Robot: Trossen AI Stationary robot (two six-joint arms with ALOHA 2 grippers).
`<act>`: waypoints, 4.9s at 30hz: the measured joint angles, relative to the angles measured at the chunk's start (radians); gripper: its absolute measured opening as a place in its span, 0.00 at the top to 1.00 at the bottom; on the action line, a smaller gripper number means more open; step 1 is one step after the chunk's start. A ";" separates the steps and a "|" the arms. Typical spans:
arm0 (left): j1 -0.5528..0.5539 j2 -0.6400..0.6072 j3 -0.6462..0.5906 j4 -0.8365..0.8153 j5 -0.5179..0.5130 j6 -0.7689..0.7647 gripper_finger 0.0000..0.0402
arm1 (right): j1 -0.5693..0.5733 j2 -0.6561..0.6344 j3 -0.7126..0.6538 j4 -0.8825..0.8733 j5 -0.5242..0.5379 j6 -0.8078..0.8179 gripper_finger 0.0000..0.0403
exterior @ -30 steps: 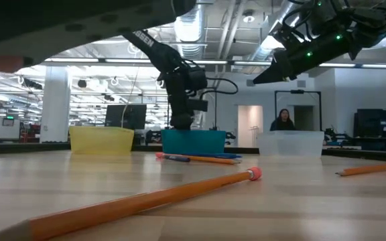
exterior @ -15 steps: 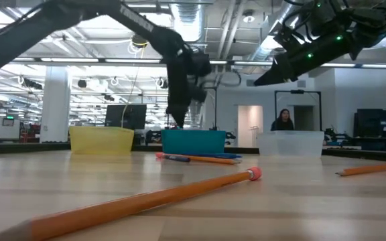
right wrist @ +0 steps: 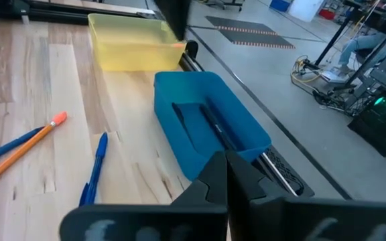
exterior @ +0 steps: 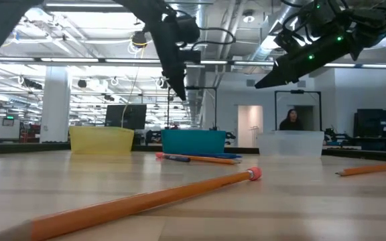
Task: Sort crayons/erasers/pens/pencils in bins
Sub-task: Put the orange pencil into the transparent yellow bin
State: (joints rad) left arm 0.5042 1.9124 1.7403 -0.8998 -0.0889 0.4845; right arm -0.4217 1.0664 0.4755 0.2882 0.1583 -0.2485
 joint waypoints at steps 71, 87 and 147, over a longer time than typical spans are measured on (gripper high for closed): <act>-0.391 -0.521 -1.275 1.378 0.040 -0.656 1.00 | 0.771 0.453 0.202 -1.035 -0.058 0.404 0.74; -0.305 -0.520 -1.241 1.378 0.356 -0.901 0.91 | 0.753 0.462 0.344 -1.117 0.060 0.148 0.91; -0.320 -0.302 -0.961 1.324 0.634 -1.187 0.67 | 0.645 0.607 0.548 -0.133 0.621 -1.295 0.92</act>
State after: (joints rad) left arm 0.1840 1.6104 0.7795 0.4241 0.5450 -0.7029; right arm 0.2236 1.6733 1.0237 0.1556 0.7788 -1.5432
